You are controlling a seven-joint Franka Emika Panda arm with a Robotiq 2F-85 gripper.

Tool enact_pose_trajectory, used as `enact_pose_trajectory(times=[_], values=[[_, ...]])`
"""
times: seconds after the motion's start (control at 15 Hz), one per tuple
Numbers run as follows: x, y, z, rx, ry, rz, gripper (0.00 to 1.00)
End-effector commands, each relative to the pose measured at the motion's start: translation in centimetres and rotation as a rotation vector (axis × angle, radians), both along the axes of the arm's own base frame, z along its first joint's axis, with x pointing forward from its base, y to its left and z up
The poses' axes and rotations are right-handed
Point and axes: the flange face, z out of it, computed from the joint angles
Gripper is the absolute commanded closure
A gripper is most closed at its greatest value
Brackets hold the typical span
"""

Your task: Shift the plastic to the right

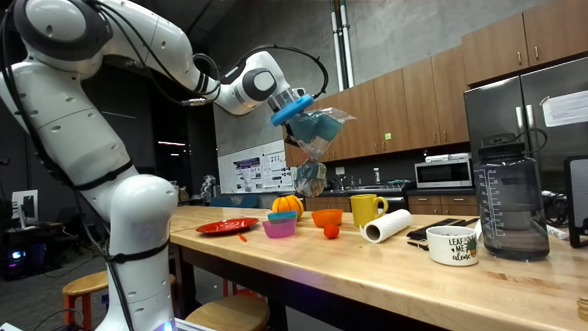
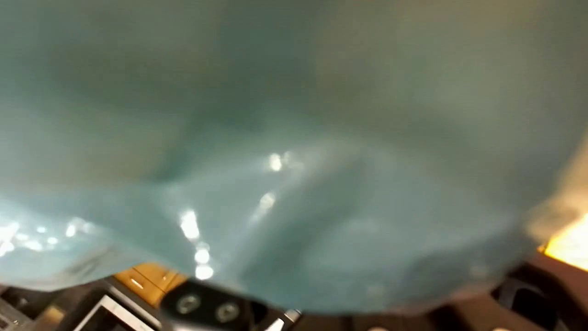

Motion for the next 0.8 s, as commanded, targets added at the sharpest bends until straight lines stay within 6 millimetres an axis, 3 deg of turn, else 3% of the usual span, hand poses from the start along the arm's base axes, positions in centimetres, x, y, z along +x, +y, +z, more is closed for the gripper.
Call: enact_pose_trajectory(times=[0.0,0.33,0.73], values=[[-3.3,-3.1,1.0,0.036,0.010,-0.204,1.00],[-6.6,-7.9,0.5,0.123,0.029,-0.489,1.00],[-9.8,-12.3,-0.3,0.163,0.044,-0.825,1.00]])
